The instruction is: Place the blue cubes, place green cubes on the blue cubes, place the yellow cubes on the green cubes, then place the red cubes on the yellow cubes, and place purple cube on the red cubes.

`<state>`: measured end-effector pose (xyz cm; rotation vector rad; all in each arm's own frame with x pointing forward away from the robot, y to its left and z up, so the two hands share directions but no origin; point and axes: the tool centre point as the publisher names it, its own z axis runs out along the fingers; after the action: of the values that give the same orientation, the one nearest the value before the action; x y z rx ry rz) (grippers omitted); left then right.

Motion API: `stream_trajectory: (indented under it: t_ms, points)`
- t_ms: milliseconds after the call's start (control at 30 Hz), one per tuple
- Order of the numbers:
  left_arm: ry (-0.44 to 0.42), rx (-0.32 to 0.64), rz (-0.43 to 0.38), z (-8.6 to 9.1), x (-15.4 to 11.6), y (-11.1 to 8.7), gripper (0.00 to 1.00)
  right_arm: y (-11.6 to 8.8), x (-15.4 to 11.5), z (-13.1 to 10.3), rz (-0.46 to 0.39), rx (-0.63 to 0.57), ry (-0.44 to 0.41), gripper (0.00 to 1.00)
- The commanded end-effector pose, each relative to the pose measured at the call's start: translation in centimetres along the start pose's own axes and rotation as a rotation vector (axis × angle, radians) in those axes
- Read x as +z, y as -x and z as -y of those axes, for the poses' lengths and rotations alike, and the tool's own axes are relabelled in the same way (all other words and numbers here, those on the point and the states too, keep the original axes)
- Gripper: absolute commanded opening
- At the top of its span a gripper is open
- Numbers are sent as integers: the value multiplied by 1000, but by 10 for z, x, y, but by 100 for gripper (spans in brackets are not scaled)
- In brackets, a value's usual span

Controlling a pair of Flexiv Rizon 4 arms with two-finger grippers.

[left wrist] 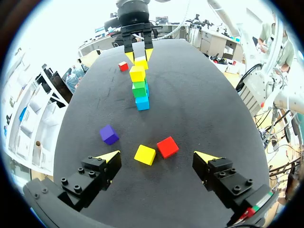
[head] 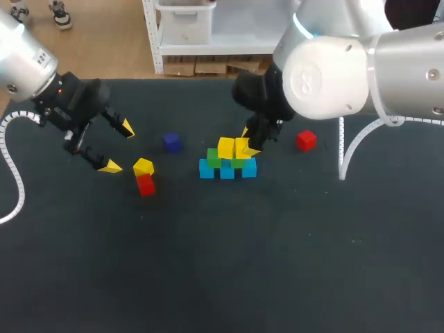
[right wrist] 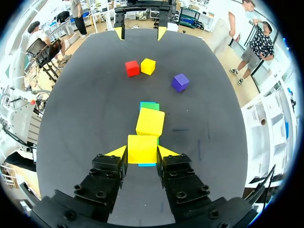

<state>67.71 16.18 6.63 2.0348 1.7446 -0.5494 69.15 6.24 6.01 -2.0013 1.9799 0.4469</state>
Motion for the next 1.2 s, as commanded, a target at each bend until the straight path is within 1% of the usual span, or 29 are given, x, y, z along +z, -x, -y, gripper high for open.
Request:
stream_trajectory:
  t_ms: [33,367,1200]
  points:
    - [3,4,4,1,0,-1,100,0,1,2,1,-1,-1,0]
    - [3,4,4,1,0,-1,100,-2,1,6,1,-2,0,0]
    - [3,4,4,1,0,-1,100,1,5,12,4,-12,6,0]
